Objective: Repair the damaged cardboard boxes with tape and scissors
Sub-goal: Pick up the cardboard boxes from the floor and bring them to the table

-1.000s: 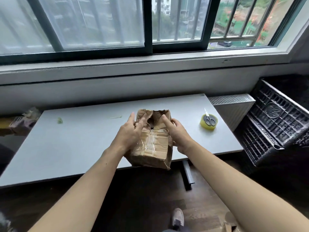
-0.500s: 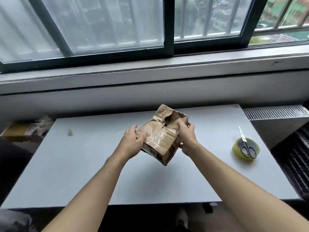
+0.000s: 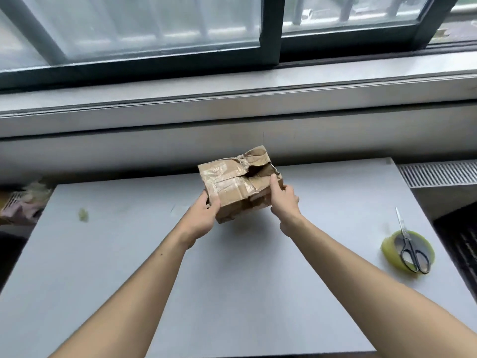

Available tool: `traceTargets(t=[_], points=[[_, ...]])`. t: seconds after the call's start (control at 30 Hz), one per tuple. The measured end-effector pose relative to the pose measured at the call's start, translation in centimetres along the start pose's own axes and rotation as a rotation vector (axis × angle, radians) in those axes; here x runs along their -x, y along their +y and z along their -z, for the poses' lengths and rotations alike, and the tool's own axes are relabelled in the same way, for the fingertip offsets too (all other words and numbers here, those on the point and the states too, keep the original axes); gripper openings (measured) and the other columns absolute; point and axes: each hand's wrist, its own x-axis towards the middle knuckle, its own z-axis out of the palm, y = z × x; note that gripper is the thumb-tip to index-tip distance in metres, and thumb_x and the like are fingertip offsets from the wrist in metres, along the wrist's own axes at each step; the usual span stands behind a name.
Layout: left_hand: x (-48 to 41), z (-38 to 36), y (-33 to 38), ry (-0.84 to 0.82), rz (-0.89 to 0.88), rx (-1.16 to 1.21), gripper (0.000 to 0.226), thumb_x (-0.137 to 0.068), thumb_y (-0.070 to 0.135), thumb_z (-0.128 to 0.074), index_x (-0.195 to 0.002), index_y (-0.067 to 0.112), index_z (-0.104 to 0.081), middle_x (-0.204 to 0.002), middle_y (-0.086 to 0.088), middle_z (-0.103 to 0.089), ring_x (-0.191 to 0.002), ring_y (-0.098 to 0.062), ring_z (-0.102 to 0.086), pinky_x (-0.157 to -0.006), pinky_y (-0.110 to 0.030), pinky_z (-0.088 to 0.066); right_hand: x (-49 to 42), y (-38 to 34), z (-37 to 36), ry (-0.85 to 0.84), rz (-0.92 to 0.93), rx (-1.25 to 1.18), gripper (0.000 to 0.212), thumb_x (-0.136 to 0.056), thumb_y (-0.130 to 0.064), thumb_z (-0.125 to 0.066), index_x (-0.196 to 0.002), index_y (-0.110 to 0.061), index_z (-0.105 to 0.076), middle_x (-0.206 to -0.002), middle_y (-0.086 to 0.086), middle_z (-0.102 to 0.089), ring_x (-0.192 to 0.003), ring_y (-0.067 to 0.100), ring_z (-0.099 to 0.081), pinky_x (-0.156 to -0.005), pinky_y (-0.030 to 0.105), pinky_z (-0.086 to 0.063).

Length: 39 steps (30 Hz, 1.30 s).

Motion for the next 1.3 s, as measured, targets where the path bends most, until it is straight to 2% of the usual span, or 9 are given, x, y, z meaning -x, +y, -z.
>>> traceTargets(t=[0.2,0.33,0.43,0.53,0.67,0.8,0.93,1.03,1.3], points=[[-5.7,1.9,-1.4,-0.058,-0.056,-0.001,0.04,-0.106,0.027,-0.041,-0.145,0.036,-0.041,-0.13,0.015,-0.058,-0.125,-0.018,-0.054,-0.09,-0.023,-0.043,-2.1,0.4,-1.5,0.075,0.081,0.001,0.035,-0.1,-0.046,-0.045,-0.116,-0.017,-0.059,-0.115,0.006,-0.068,-0.108,0.025,-0.065,-0.074,0.025,-0.048],[-7.8,2.4,-1.3,-0.047,-0.09,0.046,0.039,-0.105,0.02,-0.044,-0.142,0.03,-0.045,-0.127,0.011,-0.062,-0.12,-0.042,-0.047,-0.102,-0.052,-0.044,-2.8,0.6,-2.4,0.09,0.064,-0.003,0.023,-0.099,-0.027,-0.046,-0.111,-0.02,-0.064,-0.112,0.002,-0.07,-0.112,0.026,-0.064,-0.083,0.029,-0.05],[-8.8,2.6,-1.4,-0.01,-0.152,-0.013,0.042,-0.101,0.024,-0.05,-0.143,0.026,-0.047,-0.137,0.014,-0.055,-0.128,-0.023,-0.053,-0.106,-0.034,-0.042,-2.5,0.8,-2.5,0.125,0.034,-0.036,0.036,-0.096,-0.029,-0.051,-0.13,-0.021,-0.061,-0.128,-0.001,-0.063,-0.123,0.025,-0.058,-0.106,0.041,-0.048],[-9.6,2.9,-0.5,0.131,-0.174,-0.045,0.042,-0.099,0.027,-0.051,-0.14,0.021,-0.051,-0.137,0.009,-0.055,-0.112,-0.008,-0.06,-0.087,-0.012,-0.045,-1.9,0.4,-1.5,0.219,0.036,-0.064,0.055,-0.091,-0.034,-0.057,-0.143,-0.017,-0.051,-0.141,0.005,-0.054,-0.125,0.025,-0.057,-0.107,0.045,-0.047],[-8.4,1.9,1.8,0.155,-0.267,-0.024,0.029,-0.096,0.016,-0.047,-0.118,0.02,-0.065,-0.113,0.009,-0.065,-0.105,-0.009,-0.059,-0.088,-0.02,-0.044,0.1,-0.1,1.1,0.291,0.081,-0.101,0.037,-0.1,-0.022,-0.05,-0.135,-0.012,-0.057,-0.109,-0.002,-0.062,-0.105,0.026,-0.066,-0.098,0.044,-0.055],[-5.7,-2.0,3.2,0.04,-0.34,-0.109,0.031,-0.089,0.004,-0.045,-0.099,0.022,-0.068,-0.097,0.009,-0.066,-0.088,-0.007,-0.059,-0.071,-0.011,-0.043,3.6,0.8,5.2,0.33,0.116,-0.189,0.028,-0.101,-0.019,-0.049,-0.123,-0.009,-0.064,-0.109,0.006,-0.069,-0.087,0.019,-0.066,-0.086,0.033,-0.057],[-2.0,-7.9,4.4,-0.096,-0.385,-0.055,0.028,-0.089,0.001,-0.044,-0.098,0.012,-0.068,-0.089,0.006,-0.068,-0.079,0.001,-0.062,-0.079,-0.02,-0.052,8.0,3.1,10.8,0.386,0.13,-0.267,0.02,-0.1,-0.015,-0.049,-0.103,-0.008,-0.068,-0.097,0.01,-0.073,-0.079,0.02,-0.066,-0.076,0.029,-0.056],[1.9,-12.8,4.9,-0.198,-0.403,-0.037,0.029,-0.091,0.002,-0.042,-0.097,0.014,-0.068,-0.091,0.006,-0.071,-0.085,-0.012,-0.067,-0.08,-0.028,-0.053,12.1,5.5,16.0,0.412,0.17,-0.345,0.019,-0.101,-0.015,-0.049,-0.094,-0.008,-0.066,-0.091,0.011,-0.072,-0.075,0.019,-0.066,-0.074,0.03,-0.055],[16.2,-27.4,4.1,-0.437,-0.333,0.069,0.024,-0.095,0.008,-0.045,-0.106,0.014,-0.065,-0.094,-0.003,-0.072,-0.078,-0.013,-0.065,-0.07,-0.021,-0.048,23.7,15.6,29.5,0.565,0.193,-0.484,0.02,-0.1,-0.012,-0.05,-0.089,-0.005,-0.064,-0.071,0.008,-0.066,-0.053,0.015,-0.057,-0.055,0.024,-0.05]])
